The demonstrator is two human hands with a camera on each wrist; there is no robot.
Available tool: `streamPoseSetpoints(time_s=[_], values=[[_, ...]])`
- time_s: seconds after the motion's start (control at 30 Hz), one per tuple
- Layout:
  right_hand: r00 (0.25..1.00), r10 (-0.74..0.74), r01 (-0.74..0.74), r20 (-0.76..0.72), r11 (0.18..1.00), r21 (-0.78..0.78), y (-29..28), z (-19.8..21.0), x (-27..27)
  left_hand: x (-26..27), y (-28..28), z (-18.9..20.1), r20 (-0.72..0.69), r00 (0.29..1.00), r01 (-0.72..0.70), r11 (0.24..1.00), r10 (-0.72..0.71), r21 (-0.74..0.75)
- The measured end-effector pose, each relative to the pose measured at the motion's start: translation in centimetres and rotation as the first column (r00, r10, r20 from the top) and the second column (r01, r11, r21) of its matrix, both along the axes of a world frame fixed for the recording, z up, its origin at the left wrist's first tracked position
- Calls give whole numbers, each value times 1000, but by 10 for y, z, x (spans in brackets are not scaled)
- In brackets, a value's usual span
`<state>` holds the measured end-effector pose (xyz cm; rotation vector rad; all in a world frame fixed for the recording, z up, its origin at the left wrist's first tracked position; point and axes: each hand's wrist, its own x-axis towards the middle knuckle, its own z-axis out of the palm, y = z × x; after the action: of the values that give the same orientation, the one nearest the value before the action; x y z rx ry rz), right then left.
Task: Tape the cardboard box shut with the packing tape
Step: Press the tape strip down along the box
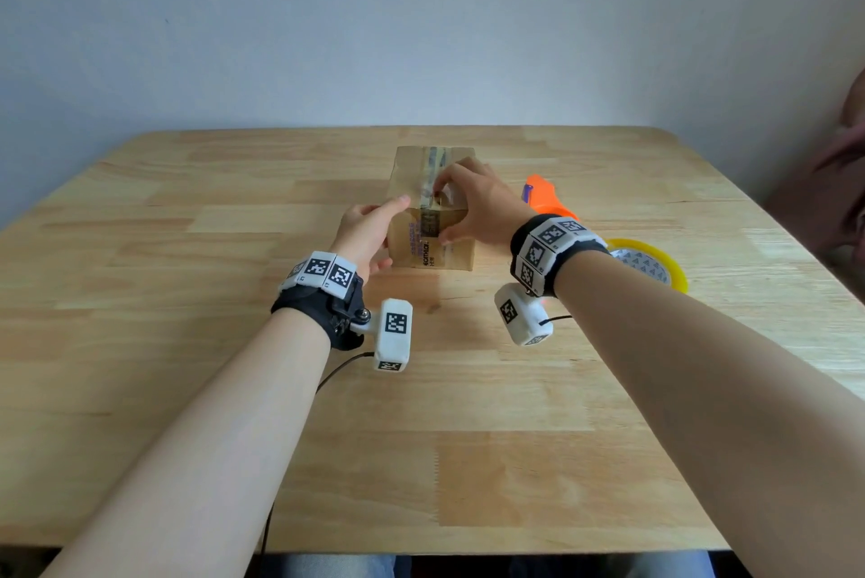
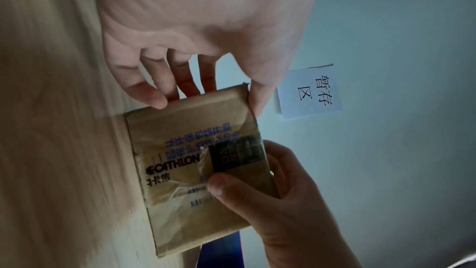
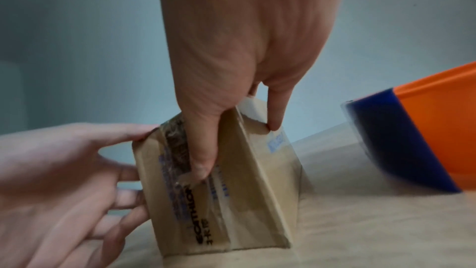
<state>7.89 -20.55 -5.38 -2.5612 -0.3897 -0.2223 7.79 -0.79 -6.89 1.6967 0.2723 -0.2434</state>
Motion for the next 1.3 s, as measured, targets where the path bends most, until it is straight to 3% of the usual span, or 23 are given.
streamPoseSetpoints(time_s=[0.1, 0.3, 0.57, 0.77, 0.97, 1.17, 1.3], values=[[999, -30, 36, 38, 986, -160, 10, -3, -1, 0, 0, 0, -12, 1000, 6, 1000, -6, -4], [993, -94, 99, 65, 991, -87, 14, -2, 1, -1, 3, 0, -44, 999, 11, 999, -12, -34], [979, -173, 197, 111, 945, -262, 31, -7, -2, -1, 4, -1, -43, 999, 18, 999, -20, -46], [973, -195, 215, 126, 962, -170, 32, -9, -2, 1, 5, -2, -47, 999, 23, 998, -26, -54], [973, -207, 226, 103, 949, -222, 37, -6, -1, 1, 4, -1, -42, 999, 21, 998, -23, -54], [985, -158, 160, 73, 987, -30, 21, -9, 1, 2, 5, -4, -56, 998, 30, 998, -33, -59], [981, -175, 184, 80, 974, -130, 29, -8, 0, 3, 5, -3, -57, 998, 19, 998, -22, -53]])
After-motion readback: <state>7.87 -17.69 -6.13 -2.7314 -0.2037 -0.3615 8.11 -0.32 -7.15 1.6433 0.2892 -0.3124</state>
